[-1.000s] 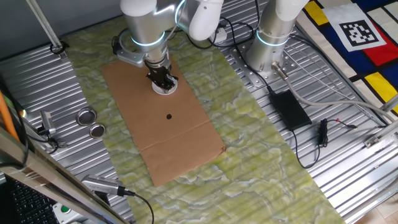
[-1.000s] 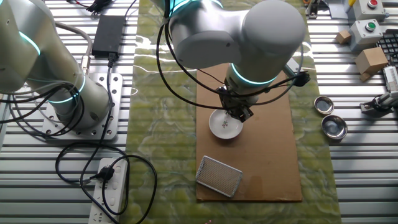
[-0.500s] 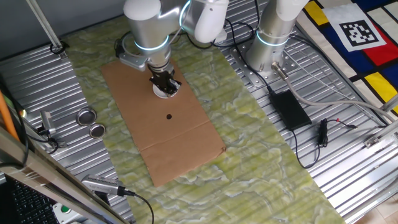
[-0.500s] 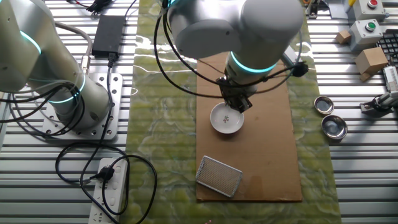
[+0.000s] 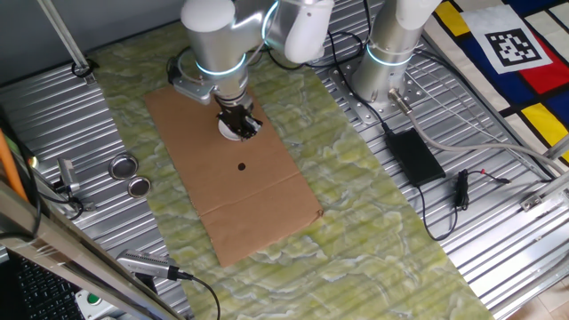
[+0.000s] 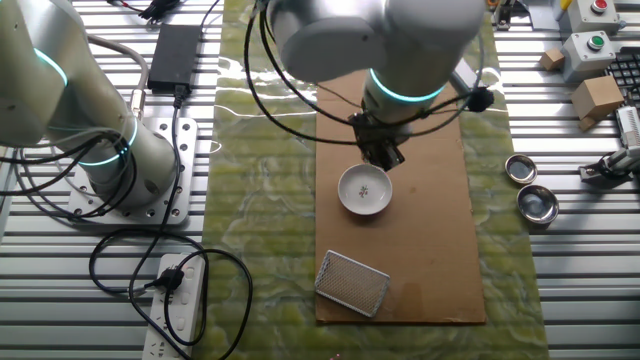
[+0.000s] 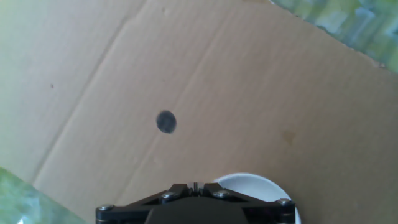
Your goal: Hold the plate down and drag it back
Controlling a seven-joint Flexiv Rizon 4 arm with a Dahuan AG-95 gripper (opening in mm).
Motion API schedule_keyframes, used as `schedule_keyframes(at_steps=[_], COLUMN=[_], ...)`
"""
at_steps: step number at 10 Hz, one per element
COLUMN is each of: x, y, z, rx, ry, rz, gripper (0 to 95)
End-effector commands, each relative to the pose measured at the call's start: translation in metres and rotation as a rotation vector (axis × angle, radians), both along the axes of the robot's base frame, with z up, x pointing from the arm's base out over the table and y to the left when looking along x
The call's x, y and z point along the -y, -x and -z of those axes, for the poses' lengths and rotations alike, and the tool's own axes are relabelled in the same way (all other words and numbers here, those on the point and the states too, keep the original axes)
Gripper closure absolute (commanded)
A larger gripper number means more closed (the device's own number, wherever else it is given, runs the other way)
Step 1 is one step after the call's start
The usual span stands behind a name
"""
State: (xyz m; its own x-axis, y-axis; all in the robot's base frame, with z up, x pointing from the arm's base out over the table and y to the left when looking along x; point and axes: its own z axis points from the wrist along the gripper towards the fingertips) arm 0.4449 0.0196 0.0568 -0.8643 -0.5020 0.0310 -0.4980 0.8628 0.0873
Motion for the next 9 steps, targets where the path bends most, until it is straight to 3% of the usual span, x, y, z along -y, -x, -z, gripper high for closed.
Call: schedule_keyframes(at_steps=[1,2,4,6,7,9], x=[-0.020,-0.035,-0.047,-0.047,-0.043,-0.041], y=[0.010,0.021,0.040,0.058,0.064,0.067], z=[-0.020,-0.033,-0.045,-0.048,-0.046,-0.044], rx=[0.001,-0.007,0.005,0.030,0.062,0.060], ry=[0.041,0.081,0.082,0.077,0.069,0.067], rz=[0.257,0.272,0.295,0.307,0.300,0.313], gripper=[95.0,95.0,95.0,95.0,95.0,95.0])
